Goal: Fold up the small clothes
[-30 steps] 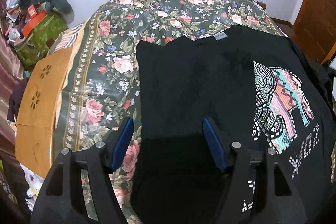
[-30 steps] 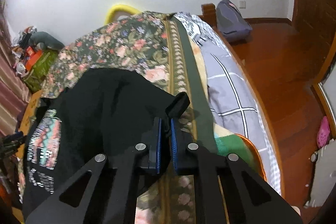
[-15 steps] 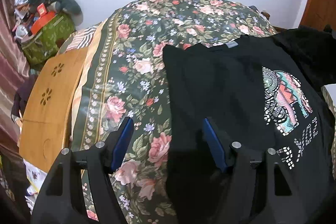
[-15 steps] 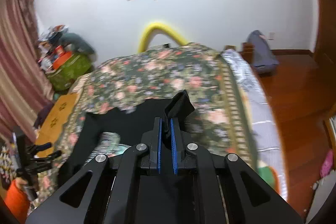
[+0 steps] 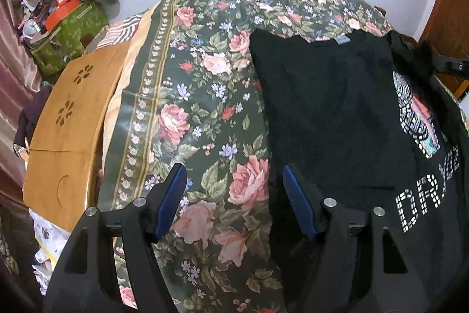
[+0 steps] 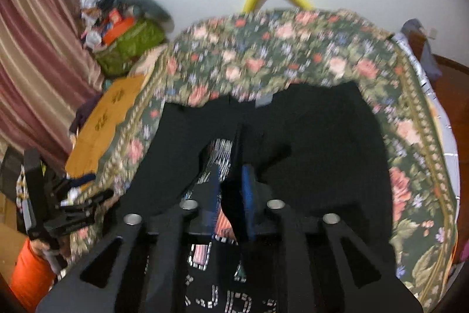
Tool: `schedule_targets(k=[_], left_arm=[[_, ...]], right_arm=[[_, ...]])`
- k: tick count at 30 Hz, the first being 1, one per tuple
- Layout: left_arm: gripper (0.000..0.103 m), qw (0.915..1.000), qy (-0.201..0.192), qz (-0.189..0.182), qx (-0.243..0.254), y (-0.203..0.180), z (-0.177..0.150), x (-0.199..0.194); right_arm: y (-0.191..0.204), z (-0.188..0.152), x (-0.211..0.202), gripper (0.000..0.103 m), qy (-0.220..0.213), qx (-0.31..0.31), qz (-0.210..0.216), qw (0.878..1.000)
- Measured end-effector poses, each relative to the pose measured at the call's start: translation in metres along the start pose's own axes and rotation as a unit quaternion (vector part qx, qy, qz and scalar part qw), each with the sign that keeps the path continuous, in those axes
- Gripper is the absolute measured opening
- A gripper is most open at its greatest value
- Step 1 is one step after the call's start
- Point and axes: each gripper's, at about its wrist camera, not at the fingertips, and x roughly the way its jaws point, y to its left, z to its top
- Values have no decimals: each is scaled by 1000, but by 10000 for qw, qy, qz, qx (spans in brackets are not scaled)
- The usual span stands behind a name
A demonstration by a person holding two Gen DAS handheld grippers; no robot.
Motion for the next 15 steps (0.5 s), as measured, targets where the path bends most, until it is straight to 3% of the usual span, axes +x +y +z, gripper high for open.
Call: schedule_targets(k=[2,11,15], left_arm=[[68,9999,26,54,82,-5,-2,-2],[68,9998,-59,-23,169,-23,-15,-51],[73,9998,-122,-16,167,-29,-31,-86]], right_arm=[[-1,-6,-12,41,-100,-136,-110,9998],[-28,-38,-111,43,-495,-175,-608,9968],[-34,-60,-156,51,-645,-289,-976,9927]])
